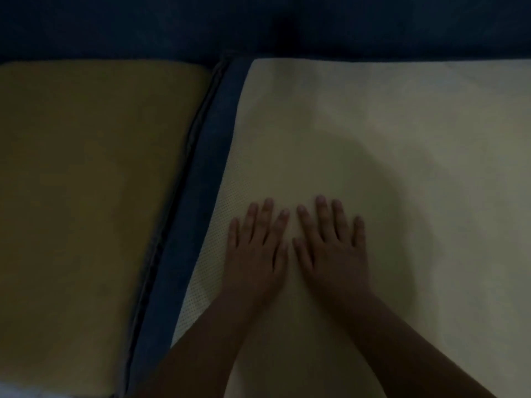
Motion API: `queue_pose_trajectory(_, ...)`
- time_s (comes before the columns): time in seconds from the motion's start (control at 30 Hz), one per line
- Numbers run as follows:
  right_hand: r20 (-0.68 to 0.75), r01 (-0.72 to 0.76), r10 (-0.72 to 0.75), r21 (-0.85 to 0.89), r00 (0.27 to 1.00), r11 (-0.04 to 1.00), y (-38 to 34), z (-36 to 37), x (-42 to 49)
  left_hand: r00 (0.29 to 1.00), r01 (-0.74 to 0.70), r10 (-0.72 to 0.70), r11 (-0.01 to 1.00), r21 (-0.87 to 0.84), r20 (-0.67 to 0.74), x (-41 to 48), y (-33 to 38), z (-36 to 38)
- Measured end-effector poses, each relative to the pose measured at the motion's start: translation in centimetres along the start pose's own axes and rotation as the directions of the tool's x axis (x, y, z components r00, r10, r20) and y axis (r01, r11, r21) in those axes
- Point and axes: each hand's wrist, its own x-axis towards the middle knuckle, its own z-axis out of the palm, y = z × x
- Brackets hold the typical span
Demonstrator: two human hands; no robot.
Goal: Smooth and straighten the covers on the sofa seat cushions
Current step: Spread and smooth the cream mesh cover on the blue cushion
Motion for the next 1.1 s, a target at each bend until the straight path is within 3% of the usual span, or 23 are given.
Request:
queue_pose_trajectory(0.07, -0.023, -0.022, 0.023, 0.014, 0.999, 1.0, 0.9, -0.3, -0.1, 1.0, 0.012, -0.012, 1.0, -0.011, -0.008, 0.3, 1.6, 0.0)
queue_pose_trajectory(0.33, -0.214, -0.19, 0.195, 0.044, 0.957, 0.981, 12.0, -4.4, -3.7, 0.974, -0.162, 0.139, 0.98, -0.119, -0.176, 3.7, 15.9, -0.8)
queue_pose_trajectory(0.47, -0.074, -0.218, 0.215, -0.042, 0.974, 0.975, 17.5, -3.4, -6.7, 0.983, -0.181, 0.18, 0.983, -0.032, -0.034, 3.6, 17.6, 1.9)
queue_pose_trajectory(0.63, -0.007, -0.189, 0.189, -0.05, 0.982, 0.981, 18.5, -3.2, -6.9, 0.987, -0.155, 0.156, 0.986, 0.057, -0.028, 3.5, 17.6, 2.8)
queue_pose_trajectory(0.77, -0.063, -0.2, 0.2, 0.02, 0.978, 0.98, 20.0, -4.5, -7.1, 0.987, -0.147, 0.149, 0.989, 0.032, -0.062, 3.8, 20.4, 2.3)
queue_pose_trajectory(0.93, -0.27, -0.209, 0.228, 0.099, 0.935, 0.973, 24.8, -8.1, -8.6, 0.942, -0.3, 0.28, 0.95, -0.088, -0.184, 5.1, 28.2, 0.8)
queue_pose_trajectory(1.0, -0.25, -0.249, 0.263, 0.085, 0.932, 0.965, 27.4, -7.7, -9.8, 0.93, -0.343, 0.324, 0.935, -0.09, -0.174, 5.1, 30.3, 1.6)
queue_pose_trajectory(1.1, -0.113, -0.311, 0.312, 0.03, 0.943, 0.95, 30.3, -5.6, -11.5, 0.947, -0.313, 0.309, 0.949, -0.045, -0.086, 4.7, 31.5, 4.3)
